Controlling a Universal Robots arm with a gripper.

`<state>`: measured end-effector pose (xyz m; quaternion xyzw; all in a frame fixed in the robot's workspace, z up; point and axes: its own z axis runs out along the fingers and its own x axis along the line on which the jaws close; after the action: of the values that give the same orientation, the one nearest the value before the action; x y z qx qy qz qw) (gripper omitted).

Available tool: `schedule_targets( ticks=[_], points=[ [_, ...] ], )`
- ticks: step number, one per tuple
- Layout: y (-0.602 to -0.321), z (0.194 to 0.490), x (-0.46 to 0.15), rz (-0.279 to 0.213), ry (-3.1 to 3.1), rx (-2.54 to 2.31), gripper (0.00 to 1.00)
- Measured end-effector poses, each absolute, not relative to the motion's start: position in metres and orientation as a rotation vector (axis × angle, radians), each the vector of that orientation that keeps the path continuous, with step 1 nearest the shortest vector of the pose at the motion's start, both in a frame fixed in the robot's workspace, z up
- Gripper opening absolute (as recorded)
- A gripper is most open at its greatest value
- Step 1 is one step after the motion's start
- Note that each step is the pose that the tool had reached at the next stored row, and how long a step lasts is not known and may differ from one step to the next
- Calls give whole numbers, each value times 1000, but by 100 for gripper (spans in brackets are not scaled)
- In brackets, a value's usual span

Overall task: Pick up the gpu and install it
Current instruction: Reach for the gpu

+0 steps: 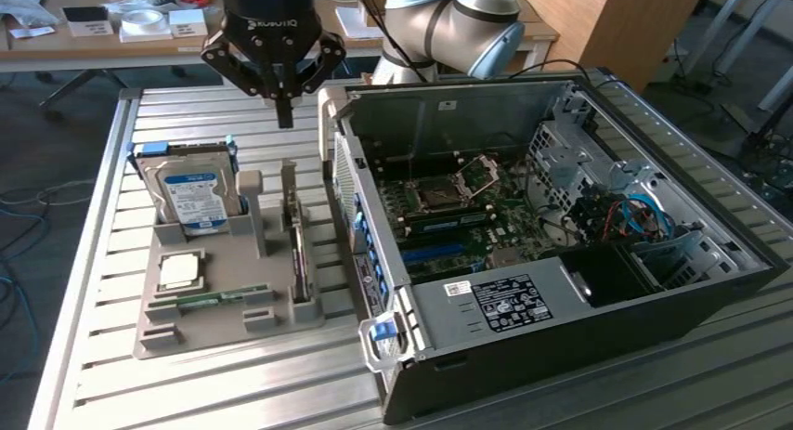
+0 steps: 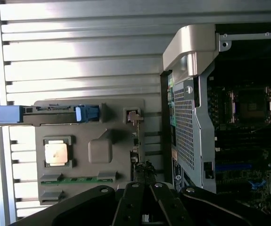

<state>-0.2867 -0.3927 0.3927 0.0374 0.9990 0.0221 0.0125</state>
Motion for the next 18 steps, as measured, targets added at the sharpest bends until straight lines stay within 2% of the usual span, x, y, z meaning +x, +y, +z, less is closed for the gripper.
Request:
schedule_targets(
  ticks=[18],
  points=[
    [-404, 393, -287, 69, 3114, 117, 11]
  ],
)
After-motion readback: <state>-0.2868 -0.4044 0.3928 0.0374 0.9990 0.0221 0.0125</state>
